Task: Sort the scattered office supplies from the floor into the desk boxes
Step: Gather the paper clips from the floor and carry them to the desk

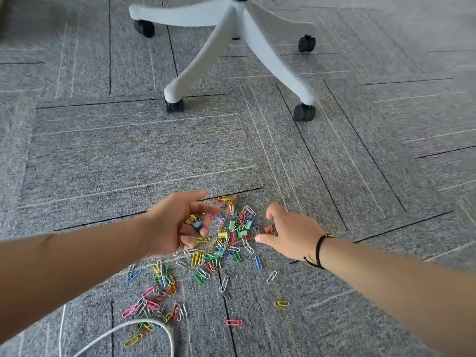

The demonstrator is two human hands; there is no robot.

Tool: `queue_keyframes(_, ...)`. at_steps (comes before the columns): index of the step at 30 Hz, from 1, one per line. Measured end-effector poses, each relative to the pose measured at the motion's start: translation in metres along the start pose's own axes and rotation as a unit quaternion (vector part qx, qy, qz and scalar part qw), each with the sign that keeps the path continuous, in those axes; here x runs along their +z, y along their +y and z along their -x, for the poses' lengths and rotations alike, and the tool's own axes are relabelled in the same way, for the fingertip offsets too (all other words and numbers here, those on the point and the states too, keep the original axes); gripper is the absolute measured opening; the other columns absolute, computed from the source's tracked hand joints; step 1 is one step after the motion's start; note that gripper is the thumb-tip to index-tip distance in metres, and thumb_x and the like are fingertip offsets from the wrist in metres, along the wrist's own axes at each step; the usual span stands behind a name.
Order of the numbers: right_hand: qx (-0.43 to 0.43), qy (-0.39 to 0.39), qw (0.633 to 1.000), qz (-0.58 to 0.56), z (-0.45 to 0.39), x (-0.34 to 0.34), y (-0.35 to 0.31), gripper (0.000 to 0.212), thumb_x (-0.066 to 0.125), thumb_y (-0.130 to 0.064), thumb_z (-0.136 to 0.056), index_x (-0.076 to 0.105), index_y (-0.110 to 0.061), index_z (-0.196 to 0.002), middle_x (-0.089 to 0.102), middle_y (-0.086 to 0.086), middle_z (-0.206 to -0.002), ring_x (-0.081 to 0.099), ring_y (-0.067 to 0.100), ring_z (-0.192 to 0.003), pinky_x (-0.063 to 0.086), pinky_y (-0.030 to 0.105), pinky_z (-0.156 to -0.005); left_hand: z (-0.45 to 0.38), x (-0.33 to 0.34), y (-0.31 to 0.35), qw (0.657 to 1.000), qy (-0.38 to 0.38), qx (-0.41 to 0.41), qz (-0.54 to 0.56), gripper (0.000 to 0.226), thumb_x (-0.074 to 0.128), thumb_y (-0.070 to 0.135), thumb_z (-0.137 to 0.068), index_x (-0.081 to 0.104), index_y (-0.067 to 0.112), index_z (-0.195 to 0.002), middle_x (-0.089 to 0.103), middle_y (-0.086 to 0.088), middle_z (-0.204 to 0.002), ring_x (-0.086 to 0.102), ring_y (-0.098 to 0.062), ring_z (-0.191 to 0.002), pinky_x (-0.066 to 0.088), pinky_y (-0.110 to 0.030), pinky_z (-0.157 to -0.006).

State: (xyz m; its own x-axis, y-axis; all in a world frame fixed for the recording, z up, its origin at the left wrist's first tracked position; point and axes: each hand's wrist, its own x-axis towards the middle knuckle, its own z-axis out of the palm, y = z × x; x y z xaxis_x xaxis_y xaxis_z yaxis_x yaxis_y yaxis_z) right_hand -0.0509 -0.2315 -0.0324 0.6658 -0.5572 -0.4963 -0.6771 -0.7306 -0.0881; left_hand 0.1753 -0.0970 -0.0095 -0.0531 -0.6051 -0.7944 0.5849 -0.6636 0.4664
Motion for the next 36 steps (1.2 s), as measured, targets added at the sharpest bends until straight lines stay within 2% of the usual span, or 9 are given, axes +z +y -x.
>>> queue_keyframes(3, -0.013, -0.008, 1.000, 0.025, -0.001, 0.003, 0.001, 0.061, 0.044, -0.070, -0.092, 0.038, -0.018, -0.123, 0.057, -0.005, -0.069, 0.050, 0.010, -0.050, 0.044, 0.025, -0.043, -0.003, 0.006, -0.002, 1.000, -0.002, -0.004, -0.005, 0.044, 0.050, 0.041, -0.099, 0.070, 0.002, -0.103, 0.056, -0.006, -0.069, 0.045, -0.015, -0.055, 0.028, -0.020, -0.035)
queue_keyframes(7, -0.022, -0.015, 0.999, 0.029, 0.000, 0.006, -0.003, 0.069, 0.044, -0.071, -0.093, 0.037, -0.014, -0.132, 0.064, -0.003, -0.075, 0.065, 0.015, -0.063, 0.060, 0.035, -0.059, -0.005, 0.006, -0.006, 1.000, 0.012, -0.014, -0.003, 0.046, 0.049, 0.043, -0.100, 0.067, 0.001, -0.106, 0.055, -0.007, -0.068, 0.044, -0.014, -0.051, 0.029, -0.020, -0.033)
queue_keyframes(11, -0.024, -0.032, 0.998, 0.055, -0.002, 0.007, -0.009, 0.056, 0.041, -0.065, -0.097, 0.045, -0.014, -0.122, 0.064, -0.003, -0.072, 0.066, 0.016, -0.063, 0.061, 0.038, -0.062, -0.006, 0.002, -0.008, 1.000, 0.022, -0.021, -0.001, 0.046, 0.050, 0.045, -0.099, 0.067, 0.002, -0.107, 0.055, -0.007, -0.069, 0.045, -0.013, -0.051, 0.029, -0.020, -0.034)
queue_keyframes(21, -0.048, -0.016, 0.998, 0.040, -0.003, 0.007, -0.012, 0.029, 0.031, -0.038, -0.106, 0.045, -0.013, -0.108, 0.057, -0.003, -0.069, 0.054, 0.015, -0.056, 0.047, 0.030, -0.050, -0.003, 0.005, -0.006, 1.000, 0.027, -0.014, -0.007, 0.047, 0.049, 0.043, -0.100, 0.064, 0.000, -0.111, 0.057, -0.008, -0.069, 0.045, -0.013, -0.051, 0.029, -0.020, -0.035)
queue_keyframes(24, -0.033, -0.006, 0.999, 0.012, -0.005, 0.012, -0.007, 0.029, 0.028, -0.034, -0.105, 0.045, -0.017, -0.089, 0.054, -0.004, -0.068, 0.048, 0.014, -0.054, 0.042, 0.029, -0.050, 0.001, 0.007, -0.005, 1.000, 0.012, -0.014, 0.003, 0.049, 0.048, 0.044, -0.100, 0.064, -0.001, -0.113, 0.059, -0.009, -0.072, 0.048, -0.015, -0.054, 0.035, -0.021, -0.036)
queue_keyframes(30, 0.012, -0.056, 0.980, -0.191, -0.006, 0.014, 0.008, 0.035, 0.045, -0.033, -0.104, 0.053, -0.014, -0.076, 0.064, 0.001, -0.071, 0.039, 0.008, -0.044, 0.029, 0.019, -0.039, 0.006, 0.005, -0.002, 0.999, -0.016, -0.012, 0.031, 0.053, 0.045, 0.045, -0.100, 0.065, -0.002, -0.115, 0.064, -0.015, -0.079, 0.061, -0.024, -0.066, 0.049, -0.026, -0.044)
queue_keyframes(32, 0.050, -0.084, 0.935, -0.340, -0.004, 0.007, 0.012, 0.036, 0.051, -0.034, -0.103, 0.057, -0.009, -0.078, 0.055, 0.002, -0.064, 0.036, 0.008, -0.041, 0.027, 0.020, -0.038, 0.007, 0.005, -0.001, 0.999, -0.020, -0.013, 0.037, 0.053, 0.045, 0.044, -0.099, 0.067, -0.002, -0.110, 0.065, -0.015, -0.079, 0.064, -0.025, -0.071, 0.049, -0.025, -0.044)
queue_keyframes(33, 0.083, -0.102, 0.886, -0.445, -0.003, 0.003, 0.016, 0.037, 0.053, -0.034, -0.102, 0.057, -0.006, -0.078, 0.052, 0.003, -0.061, 0.037, 0.011, -0.042, 0.026, 0.022, -0.038, 0.007, 0.005, -0.001, 0.999, -0.021, -0.013, 0.039, 0.053, 0.045, 0.044, -0.099, 0.069, -0.002, -0.106, 0.066, -0.016, -0.080, 0.066, -0.026, -0.073, 0.050, -0.024, -0.044)
queue_keyframes(36, 0.161, -0.160, 0.676, -0.701, 0.000, -0.010, 0.025, 0.037, 0.054, -0.035, -0.100, 0.051, -0.012, -0.072, 0.050, 0.003, -0.062, 0.038, 0.015, -0.046, 0.024, 0.022, -0.035, 0.007, 0.008, -0.001, 0.999, -0.024, -0.014, 0.040, 0.054, 0.047, 0.044, -0.097, 0.074, -0.003, -0.099, 0.069, -0.020, -0.088, 0.068, -0.028, -0.075, 0.053, -0.026, -0.047)
